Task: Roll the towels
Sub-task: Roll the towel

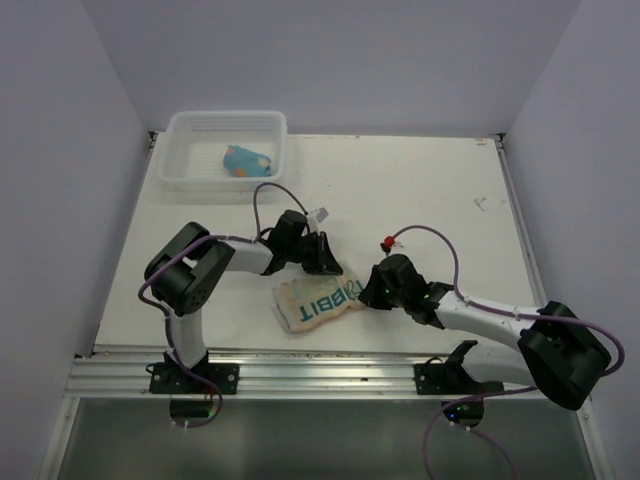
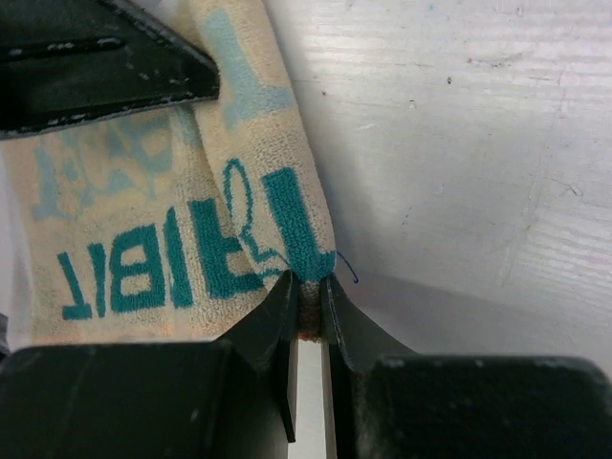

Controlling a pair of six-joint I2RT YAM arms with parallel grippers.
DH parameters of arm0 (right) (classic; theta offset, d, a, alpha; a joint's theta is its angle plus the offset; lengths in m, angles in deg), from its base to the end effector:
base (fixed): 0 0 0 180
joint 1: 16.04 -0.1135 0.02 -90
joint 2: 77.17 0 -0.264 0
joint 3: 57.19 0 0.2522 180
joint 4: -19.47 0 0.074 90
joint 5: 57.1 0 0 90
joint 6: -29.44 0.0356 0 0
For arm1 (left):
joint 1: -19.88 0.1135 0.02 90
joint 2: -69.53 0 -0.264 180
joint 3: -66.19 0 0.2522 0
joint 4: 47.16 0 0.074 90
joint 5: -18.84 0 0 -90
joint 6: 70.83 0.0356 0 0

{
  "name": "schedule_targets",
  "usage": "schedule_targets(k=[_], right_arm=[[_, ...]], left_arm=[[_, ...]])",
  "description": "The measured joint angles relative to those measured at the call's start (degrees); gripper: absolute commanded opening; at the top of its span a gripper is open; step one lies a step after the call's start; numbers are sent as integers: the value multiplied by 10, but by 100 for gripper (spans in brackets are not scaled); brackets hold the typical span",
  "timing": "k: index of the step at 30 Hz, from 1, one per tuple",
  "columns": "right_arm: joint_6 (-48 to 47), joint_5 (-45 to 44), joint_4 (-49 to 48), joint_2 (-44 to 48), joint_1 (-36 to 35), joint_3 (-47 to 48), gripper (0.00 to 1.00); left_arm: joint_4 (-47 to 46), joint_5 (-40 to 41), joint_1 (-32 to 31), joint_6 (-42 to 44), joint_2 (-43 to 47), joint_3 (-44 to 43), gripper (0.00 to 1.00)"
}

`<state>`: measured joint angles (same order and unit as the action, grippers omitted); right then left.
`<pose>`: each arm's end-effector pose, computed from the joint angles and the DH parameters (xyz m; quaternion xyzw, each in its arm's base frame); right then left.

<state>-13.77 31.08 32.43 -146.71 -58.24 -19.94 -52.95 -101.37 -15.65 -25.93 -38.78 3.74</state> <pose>0.1623 0.1456 0.1483 0.0431 0.9236 0.2563 0.2818 0.2815 -0.2231 0.1157 0.0366 0.8814 -0.4438 0.1579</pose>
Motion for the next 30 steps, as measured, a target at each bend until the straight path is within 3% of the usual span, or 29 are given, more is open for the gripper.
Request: schedule_targets(k=[11,30], right_arm=[[-92,-235,150,-13,-173,82,0],[-104,-521,350,-264,-378,282,0]], left_arm=[[105,44,6,34,0,-67,5],[151,66,15,47,35,-68,6]])
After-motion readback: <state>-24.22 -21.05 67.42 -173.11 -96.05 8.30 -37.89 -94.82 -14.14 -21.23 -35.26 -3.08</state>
